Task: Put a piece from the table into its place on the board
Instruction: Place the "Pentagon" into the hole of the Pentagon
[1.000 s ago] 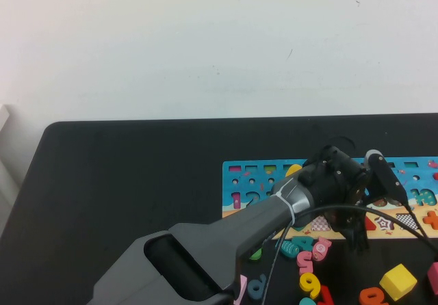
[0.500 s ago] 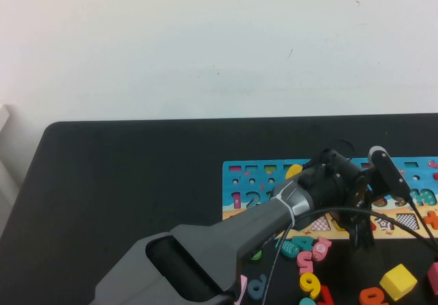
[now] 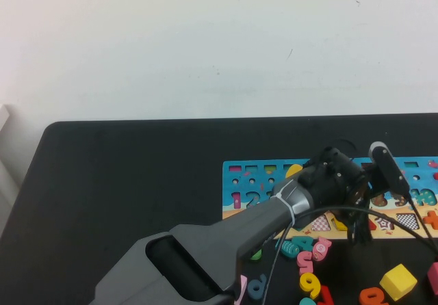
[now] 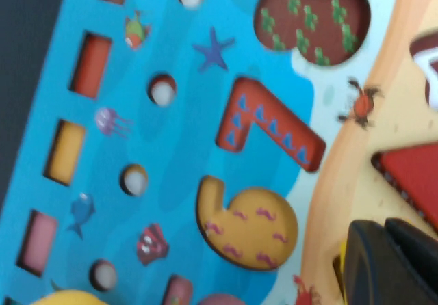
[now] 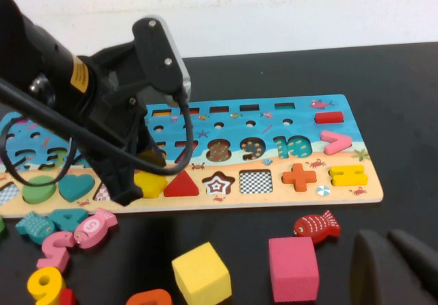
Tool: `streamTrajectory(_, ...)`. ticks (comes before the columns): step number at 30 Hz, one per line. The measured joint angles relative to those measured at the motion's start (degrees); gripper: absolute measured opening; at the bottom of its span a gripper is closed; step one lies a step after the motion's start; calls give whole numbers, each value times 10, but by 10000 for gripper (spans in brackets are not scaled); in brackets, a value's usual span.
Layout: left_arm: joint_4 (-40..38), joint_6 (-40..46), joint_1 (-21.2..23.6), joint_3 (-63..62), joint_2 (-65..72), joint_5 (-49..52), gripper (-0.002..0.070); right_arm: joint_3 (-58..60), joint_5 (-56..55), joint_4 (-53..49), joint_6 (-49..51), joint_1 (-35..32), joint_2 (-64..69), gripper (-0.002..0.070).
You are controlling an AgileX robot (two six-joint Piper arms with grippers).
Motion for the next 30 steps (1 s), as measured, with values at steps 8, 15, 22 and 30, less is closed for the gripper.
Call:
streamTrajectory(8,-31,0,0,-14,0,-22,0,0,0,0,0,0,-1,19)
streamTrajectory(15,-35,0,0,-16,13,-23,0,0,0,0,0,0,-1,19)
streamTrajectory(22,-40,0,0,-18,24,-22,0,0,0,0,0,0,-1,19)
streamTrajectory(30,4,0,2,-17,9,-16,0,0,0,0,0,0,-1,19)
